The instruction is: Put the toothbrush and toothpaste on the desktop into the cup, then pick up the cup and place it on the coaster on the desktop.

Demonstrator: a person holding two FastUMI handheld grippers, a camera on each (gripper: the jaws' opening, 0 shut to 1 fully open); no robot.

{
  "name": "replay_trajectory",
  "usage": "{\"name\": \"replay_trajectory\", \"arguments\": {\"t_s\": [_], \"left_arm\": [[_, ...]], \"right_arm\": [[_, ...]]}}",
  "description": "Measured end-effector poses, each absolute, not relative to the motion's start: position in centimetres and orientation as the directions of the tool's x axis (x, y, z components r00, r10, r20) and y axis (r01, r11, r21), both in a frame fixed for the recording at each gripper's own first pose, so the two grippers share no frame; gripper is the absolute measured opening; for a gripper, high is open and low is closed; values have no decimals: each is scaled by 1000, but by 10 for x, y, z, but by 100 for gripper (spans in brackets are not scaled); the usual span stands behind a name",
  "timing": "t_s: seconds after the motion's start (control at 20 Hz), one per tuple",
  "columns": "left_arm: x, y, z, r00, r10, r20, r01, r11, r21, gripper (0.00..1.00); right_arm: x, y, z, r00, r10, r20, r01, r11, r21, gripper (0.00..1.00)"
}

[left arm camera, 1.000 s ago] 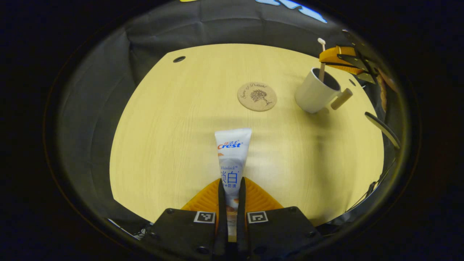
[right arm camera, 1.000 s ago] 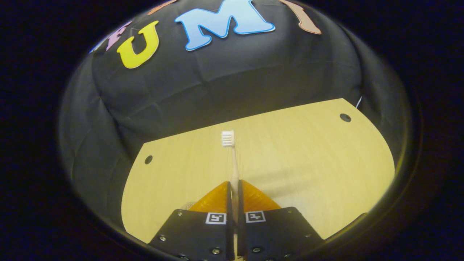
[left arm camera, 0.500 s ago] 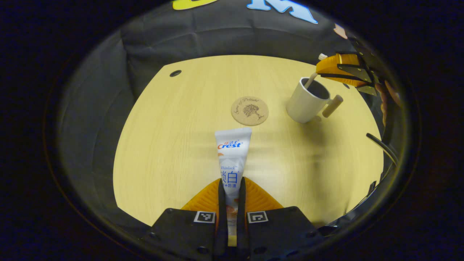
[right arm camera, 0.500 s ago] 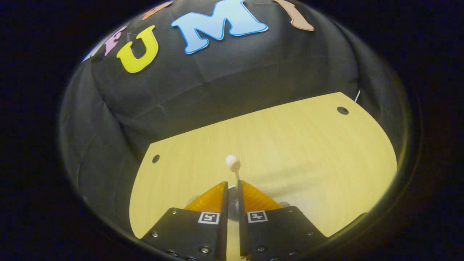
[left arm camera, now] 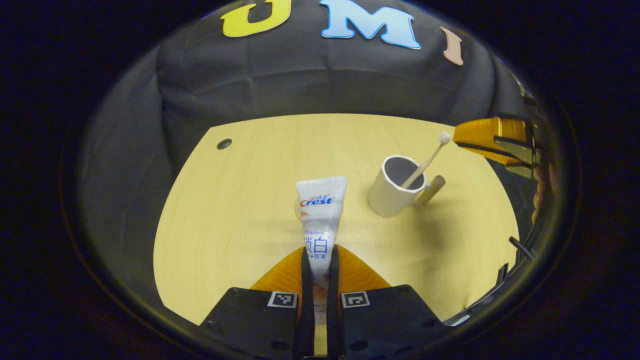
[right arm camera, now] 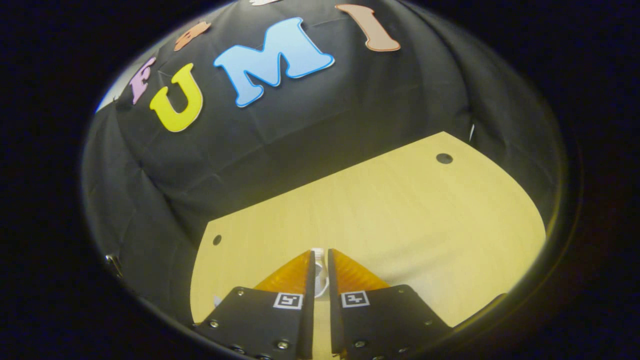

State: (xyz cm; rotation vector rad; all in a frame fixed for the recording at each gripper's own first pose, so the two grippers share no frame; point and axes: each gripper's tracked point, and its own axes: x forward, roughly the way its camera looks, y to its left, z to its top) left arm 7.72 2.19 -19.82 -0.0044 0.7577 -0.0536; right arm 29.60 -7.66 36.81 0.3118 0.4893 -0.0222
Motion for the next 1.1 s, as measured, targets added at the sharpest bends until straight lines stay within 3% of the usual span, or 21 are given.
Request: {"name": "replay_trajectory", "arguments": {"t_s": [0.6, 1.1], "left_arm": [[177, -70, -131, 826, -276, -491, 298, 954, -34, 17], [231, -119, -103, 855, -382, -351, 375, 923, -89, 17]], "right_arm": [[231, -179, 343, 841, -98, -532, 284, 917, 279, 13], [201, -236, 320, 790, -161, -591, 386, 880, 277, 14]]}}
